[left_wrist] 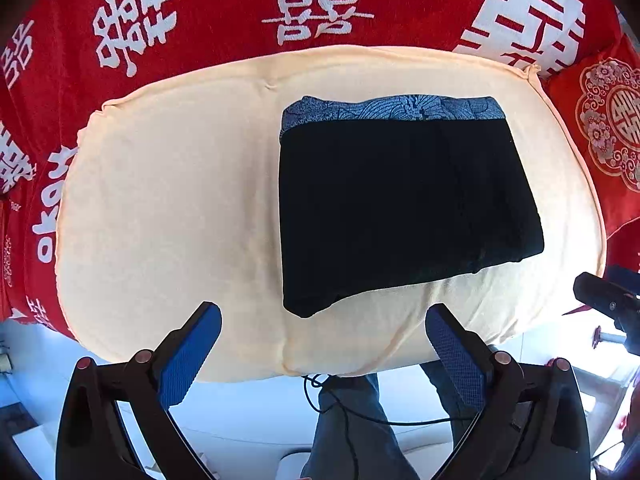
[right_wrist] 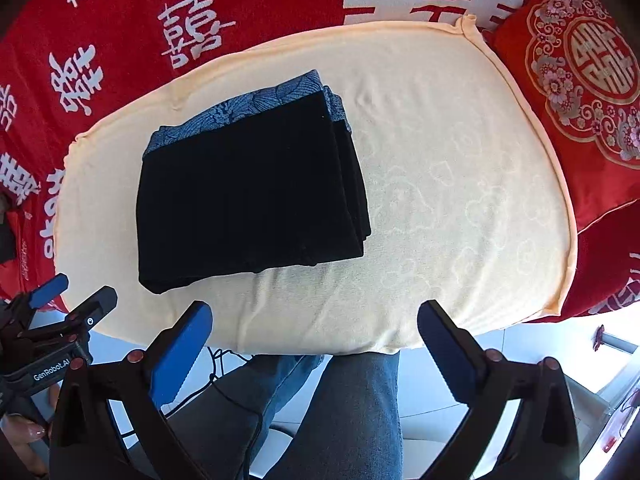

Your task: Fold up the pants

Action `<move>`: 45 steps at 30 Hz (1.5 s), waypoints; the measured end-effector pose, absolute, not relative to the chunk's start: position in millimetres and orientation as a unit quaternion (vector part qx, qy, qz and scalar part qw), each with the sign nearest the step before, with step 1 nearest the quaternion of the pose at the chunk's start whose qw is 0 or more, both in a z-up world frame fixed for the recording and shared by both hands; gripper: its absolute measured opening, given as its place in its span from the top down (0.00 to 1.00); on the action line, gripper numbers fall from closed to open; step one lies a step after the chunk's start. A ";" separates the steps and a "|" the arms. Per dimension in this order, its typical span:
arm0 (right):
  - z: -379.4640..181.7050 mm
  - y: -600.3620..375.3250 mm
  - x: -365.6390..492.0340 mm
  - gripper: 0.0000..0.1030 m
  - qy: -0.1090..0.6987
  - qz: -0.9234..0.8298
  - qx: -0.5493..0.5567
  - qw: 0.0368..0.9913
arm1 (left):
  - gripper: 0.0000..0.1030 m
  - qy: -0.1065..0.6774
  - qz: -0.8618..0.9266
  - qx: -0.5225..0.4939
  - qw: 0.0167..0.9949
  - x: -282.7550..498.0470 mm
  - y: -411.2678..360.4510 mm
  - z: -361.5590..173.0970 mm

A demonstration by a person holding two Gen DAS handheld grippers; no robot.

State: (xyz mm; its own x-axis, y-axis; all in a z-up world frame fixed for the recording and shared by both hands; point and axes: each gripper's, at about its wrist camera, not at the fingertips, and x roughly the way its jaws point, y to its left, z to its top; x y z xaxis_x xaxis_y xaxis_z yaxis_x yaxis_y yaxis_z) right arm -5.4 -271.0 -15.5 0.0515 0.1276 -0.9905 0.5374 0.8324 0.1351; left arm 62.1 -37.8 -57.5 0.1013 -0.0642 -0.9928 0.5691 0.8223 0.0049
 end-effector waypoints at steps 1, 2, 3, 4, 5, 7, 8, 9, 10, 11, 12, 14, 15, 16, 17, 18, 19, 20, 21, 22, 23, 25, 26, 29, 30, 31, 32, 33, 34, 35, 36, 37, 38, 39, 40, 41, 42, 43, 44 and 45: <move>-11.9 -269.1 -3.5 0.01 0.673 -0.147 0.246 0.682 | 0.00 0.629 -0.220 0.201 0.718 61.7 -37.8 -53.8; -9.6 -267.3 -2.0 0.01 0.674 -0.145 0.245 0.682 | 0.00 0.626 -0.218 0.201 0.721 61.1 -37.8 -50.5; -6.9 -265.6 0.2 0.00 0.674 -0.142 0.245 0.682 | 0.00 0.624 -0.218 0.201 0.723 61.1 -37.3 -47.8; -4.4 -264.4 2.2 0.01 0.674 -0.140 0.246 0.683 | 0.00 0.622 -0.216 0.201 0.725 61.3 -36.9 -45.0; -1.7 -263.7 4.2 0.01 0.672 -0.139 0.248 0.684 | 0.00 0.622 -0.214 0.202 0.726 61.4 -36.7 -43.0; 2.5 -263.1 7.4 0.01 0.669 -0.139 0.251 0.685 | 0.00 0.621 -0.212 0.200 0.728 62.3 -35.7 -38.6; 3.5 -262.6 8.6 0.01 0.669 -0.140 0.253 0.685 | 0.00 0.621 -0.211 0.199 0.728 62.5 -35.6 -37.0; 4.6 -261.9 9.6 0.00 0.668 -0.142 0.254 0.685 | 0.00 0.621 -0.210 0.198 0.729 62.5 -35.5 -35.3; 5.6 -261.8 11.2 0.01 0.667 -0.142 0.254 0.685 | 0.00 0.620 -0.210 0.197 0.730 62.6 -35.4 -33.7; 6.6 -261.5 12.5 0.01 0.667 -0.142 0.254 0.685 | 0.00 0.619 -0.209 0.198 0.730 62.6 -35.6 -32.5; 6.8 -261.0 13.3 0.00 0.668 -0.142 0.253 0.685 | 0.00 0.619 -0.209 0.198 0.731 62.6 -36.1 -31.6; 7.5 -259.4 15.3 0.01 0.670 -0.143 0.246 0.685 | 0.00 0.620 -0.209 0.198 0.730 62.6 -37.2 -30.4; 7.5 -259.2 16.4 0.01 0.672 -0.143 0.241 0.685 | 0.00 0.620 -0.210 0.198 0.729 62.5 -37.9 -30.0; 7.4 -258.6 17.7 0.01 0.675 -0.143 0.235 0.685 | 0.00 0.621 -0.210 0.197 0.729 62.3 -38.7 -29.6; 7.3 -257.8 18.8 0.01 0.676 -0.144 0.230 0.685 | 0.00 0.621 -0.211 0.198 0.729 61.8 -39.5 -29.2; 7.2 -257.7 19.8 0.01 0.678 -0.143 0.225 0.685 | 0.00 0.620 -0.210 0.201 0.729 61.1 -40.7 -28.9; 7.3 -257.3 21.0 0.01 0.679 -0.143 0.219 0.686 | 0.00 0.618 -0.210 0.205 0.729 60.2 -41.7 -28.5; 6.7 -256.4 21.8 0.01 0.681 -0.145 0.211 0.687 | 0.00 0.615 -0.210 0.210 0.730 59.1 -42.6 -28.2; 6.4 -256.6 22.8 0.01 0.681 -0.145 0.204 0.688 | 0.00 0.614 -0.210 0.214 0.730 58.6 -43.2 -28.4; 6.3 -256.7 23.7 0.01 0.683 -0.145 0.198 0.688 | 0.00 0.613 -0.211 0.217 0.730 57.9 -43.6 -28.9; 5.3 -256.2 23.9 0.01 0.684 -0.145 0.195 0.688 | 0.00 0.614 -0.211 0.219 0.728 57.1 -43.9 -29.4; 5.1 -256.0 23.9 0.01 0.684 -0.145 0.196 0.687 | 0.00 0.616 -0.210 0.221 0.726 56.1 -43.5 -30.9; 5.0 -255.7 23.8 0.01 0.684 -0.146 0.195 0.687 | 0.00 0.618 -0.210 0.222 0.725 55.5 -43.6 -31.7; 4.2 -254.2 23.7 0.01 0.684 -0.145 0.190 0.689 | 0.00 0.620 -0.208 0.223 0.723 54.4 -42.4 -33.1; 4.3 -253.7 24.1 0.01 0.684 -0.144 0.188 0.690 | 0.00 0.620 -0.207 0.224 0.722 54.4 -42.2 -33.6; 4.3 -253.3 24.2 0.01 0.684 -0.143 0.187 0.691 | 0.00 0.621 -0.207 0.224 0.722 54.1 -42.3 -33.8; 4.6 -253.1 24.5 0.01 0.683 -0.143 0.187 0.691 | 0.00 0.621 -0.206 0.225 0.722 53.7 -42.6 -34.0; 4.9 -253.1 24.3 0.01 0.683 -0.143 0.189 0.691 | 0.00 0.621 -0.206 0.225 0.722 53.2 -43.1 -33.8; 5.7 -252.8 24.4 0.01 0.682 -0.143 0.190 0.691 | 0.00 0.621 -0.206 0.225 0.722 52.6 -43.6 -33.5; 5.9 -252.8 24.4 0.01 0.682 -0.143 0.192 0.692 | 0.00 0.620 -0.206 0.226 0.722 52.2 -43.9 -33.1; 6.5 -253.0 24.7 0.01 0.681 -0.142 0.192 0.692 | 0.00 0.620 -0.206 0.227 0.722 51.6 -44.4 -32.8; 7.0 -252.8 24.8 0.01 0.681 -0.142 0.193 0.692 | 0.00 0.619 -0.206 0.227 0.723 51.4 -44.8 -32.4; 7.6 -252.7 25.0 0.01 0.681 -0.141 0.193 0.693 | 0.00 0.619 -0.207 0.227 0.723 51.4 -45.2 -32.1; 8.3 -252.7 25.2 0.01 0.680 -0.141 0.193 0.693 | 0.00 0.618 -0.207 0.227 0.723 51.2 -45.6 -32.0; 9.0 -252.7 25.3 0.01 0.679 -0.141 0.193 0.694 | 0.00 0.618 -0.206 0.228 0.724 51.3 -46.0 -31.8; 9.3 -252.8 25.1 0.00 0.679 -0.141 0.194 0.694 | 0.00 0.618 -0.207 0.228 0.724 51.1 -46.5 -31.8; 9.2 -253.0 25.2 0.01 0.679 -0.141 0.194 0.694 | 0.00 0.617 -0.207 0.228 0.724 50.9 -46.9 -31.8; 9.1 -253.2 25.7 0.01 0.679 -0.141 0.193 0.694 | 0.00 0.617 -0.207 0.229 0.724 50.7 -47.5 -31.6; 9.1 -253.4 25.4 0.01 0.679 -0.142 0.194 0.693 | 0.00 0.616 -0.208 0.229 0.724 50.3 -48.0 -31.6; 9.0 -253.6 25.6 0.01 0.680 -0.141 0.194 0.693 | 0.00 0.616 -0.209 0.230 0.724 49.9 -48.6 -31.6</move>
State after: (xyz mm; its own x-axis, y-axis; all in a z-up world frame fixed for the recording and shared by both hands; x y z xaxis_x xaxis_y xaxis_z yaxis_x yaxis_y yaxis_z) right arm 25.6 -253.6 9.0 0.0359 0.0678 -0.9971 0.4595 0.8849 0.0767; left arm 49.9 -48.6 -31.6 0.1529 -0.0190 -0.9881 0.5857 0.8070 0.0751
